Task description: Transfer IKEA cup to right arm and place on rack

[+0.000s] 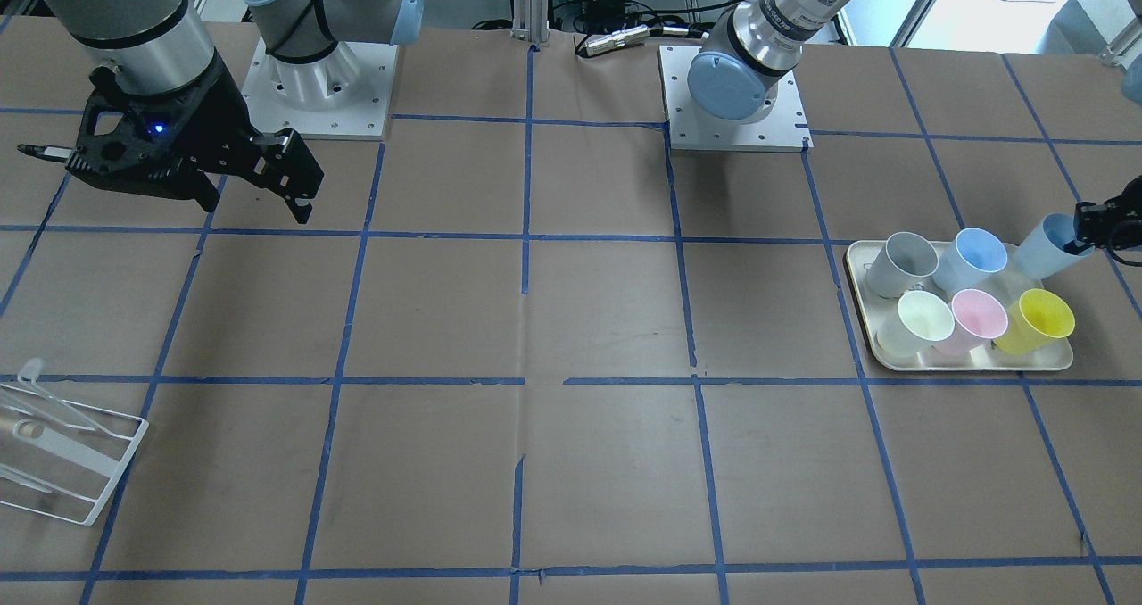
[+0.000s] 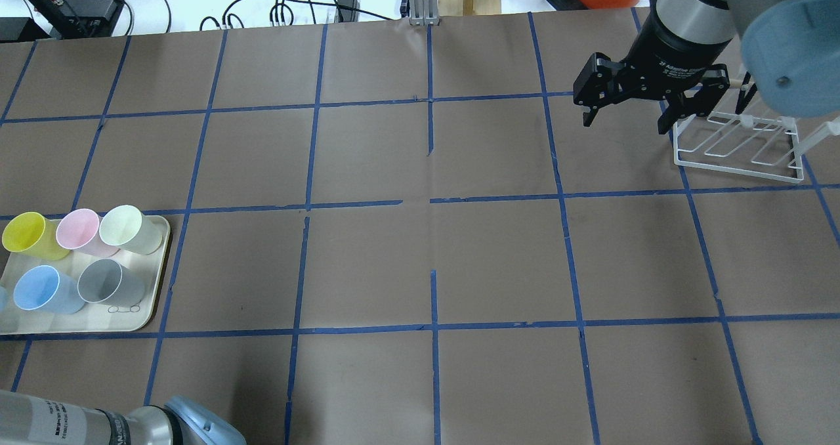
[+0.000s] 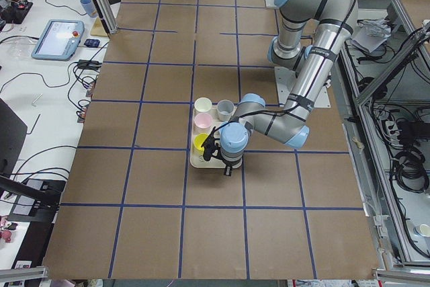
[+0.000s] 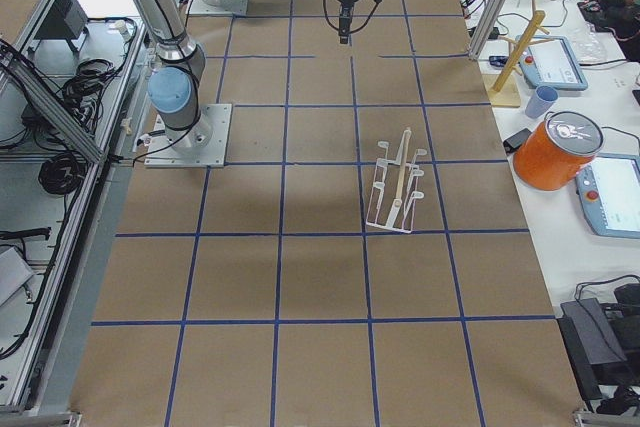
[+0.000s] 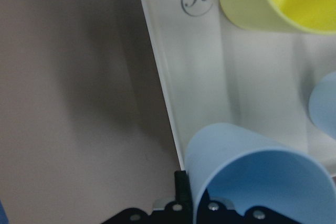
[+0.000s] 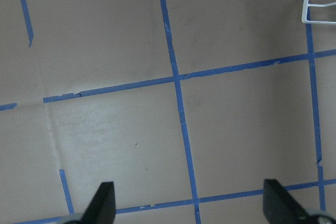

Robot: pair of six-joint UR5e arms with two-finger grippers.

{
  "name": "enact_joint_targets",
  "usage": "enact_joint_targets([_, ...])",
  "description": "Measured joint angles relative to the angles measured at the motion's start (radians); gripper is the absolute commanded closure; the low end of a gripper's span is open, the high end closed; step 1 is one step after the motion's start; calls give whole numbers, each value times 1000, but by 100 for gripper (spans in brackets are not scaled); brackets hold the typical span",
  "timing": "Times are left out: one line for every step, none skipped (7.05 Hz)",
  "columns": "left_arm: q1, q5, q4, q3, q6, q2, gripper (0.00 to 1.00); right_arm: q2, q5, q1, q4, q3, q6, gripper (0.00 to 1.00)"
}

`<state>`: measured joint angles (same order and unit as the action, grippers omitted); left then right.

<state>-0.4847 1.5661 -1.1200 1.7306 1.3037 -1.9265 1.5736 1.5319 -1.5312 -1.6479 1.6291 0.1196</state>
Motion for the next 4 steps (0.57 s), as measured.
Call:
enact_joint_targets([-12, -14, -82, -53, 0, 37, 100, -3, -14, 2, 1, -1, 9, 0])
enact_joint_targets([-40, -43, -217, -120, -13, 82, 100, -7, -70, 5, 1, -4, 48, 0])
enact_joint_targets([-88, -83, -361, -189, -52, 133, 100, -8, -158, 14, 1, -8, 121, 0])
enact_joint_targets([-158, -129, -485, -243, -122, 188, 100, -10, -257, 36, 13, -9, 193, 0])
